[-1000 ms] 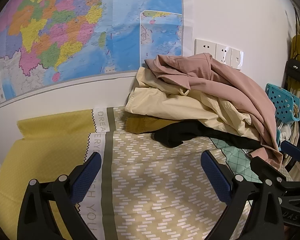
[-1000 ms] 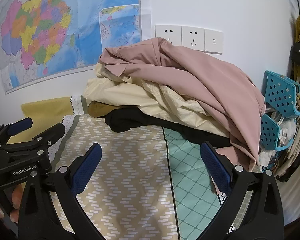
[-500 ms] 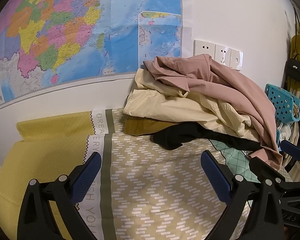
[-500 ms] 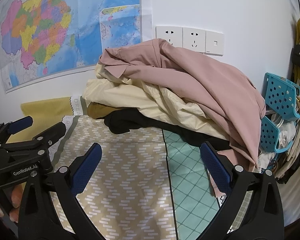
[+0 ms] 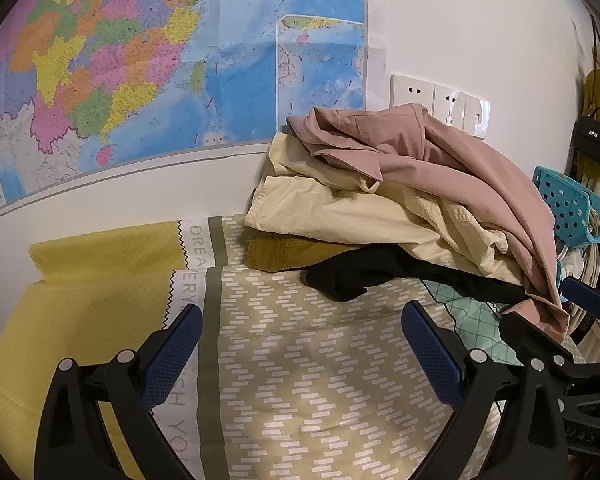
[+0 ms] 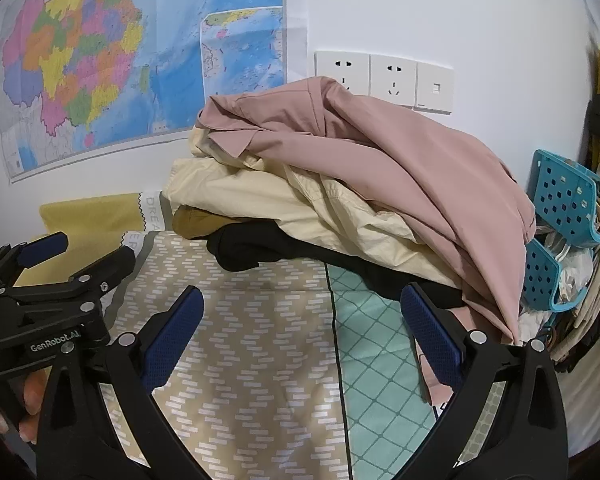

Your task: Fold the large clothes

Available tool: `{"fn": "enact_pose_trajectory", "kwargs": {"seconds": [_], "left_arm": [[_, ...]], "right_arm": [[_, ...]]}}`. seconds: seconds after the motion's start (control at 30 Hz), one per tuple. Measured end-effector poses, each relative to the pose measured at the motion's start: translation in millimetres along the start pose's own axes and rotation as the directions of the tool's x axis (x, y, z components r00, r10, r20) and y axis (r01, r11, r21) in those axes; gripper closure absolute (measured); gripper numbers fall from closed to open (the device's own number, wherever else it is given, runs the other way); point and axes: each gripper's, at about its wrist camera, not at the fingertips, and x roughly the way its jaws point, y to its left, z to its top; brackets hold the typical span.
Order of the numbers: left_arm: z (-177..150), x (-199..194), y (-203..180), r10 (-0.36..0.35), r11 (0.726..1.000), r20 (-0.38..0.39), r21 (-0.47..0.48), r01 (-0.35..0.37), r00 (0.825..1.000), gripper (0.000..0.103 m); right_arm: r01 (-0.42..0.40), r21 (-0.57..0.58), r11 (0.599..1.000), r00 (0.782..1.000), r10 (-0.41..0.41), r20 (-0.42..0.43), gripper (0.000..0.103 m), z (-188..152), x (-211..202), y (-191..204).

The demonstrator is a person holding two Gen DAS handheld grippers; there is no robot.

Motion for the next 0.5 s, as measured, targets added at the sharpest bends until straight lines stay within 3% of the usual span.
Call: {"fn": "enact_pose_trajectory", "kwargs": {"seconds": [0.5], "left_arm": [[6,16,2,-0.019,1.0,-0.014,-0.022,0.019,1.0,0.007]], "right_arm": [[-0.028,-0.037,0.999,0.999,0.028,0.022,0.006,18,9,-4]]}}
